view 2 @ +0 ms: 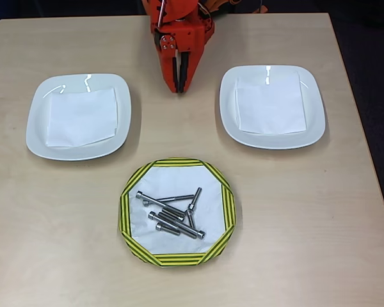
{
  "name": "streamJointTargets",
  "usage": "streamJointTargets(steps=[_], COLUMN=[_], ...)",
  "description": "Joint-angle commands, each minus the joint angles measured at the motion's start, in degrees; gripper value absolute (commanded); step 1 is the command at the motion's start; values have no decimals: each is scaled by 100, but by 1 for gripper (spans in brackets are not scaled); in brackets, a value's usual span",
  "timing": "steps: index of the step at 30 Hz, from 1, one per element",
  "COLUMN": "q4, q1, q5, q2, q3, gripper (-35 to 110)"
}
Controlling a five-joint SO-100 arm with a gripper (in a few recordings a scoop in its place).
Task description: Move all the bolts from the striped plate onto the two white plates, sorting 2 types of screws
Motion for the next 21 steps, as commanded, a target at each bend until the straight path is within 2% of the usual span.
streamJointTargets(steps=[1, 4, 8, 10, 11, 13, 17, 21], q4=[44, 202, 246, -193, -642, -1345, -2127, -2153], q1=[316, 580, 1020, 1046, 984, 949, 844, 835], q5=[-44, -325, -1099, -1099, -1107, -1116, -949, -668], q2=[-62, -1195, -3727, -4570, -4860, -5493, -6583, -7585], q3=[-809, -2030, -4298, -4737, -4781, -4975, -5537, -6381], gripper=[0, 0, 0, 0, 6, 26, 28, 30])
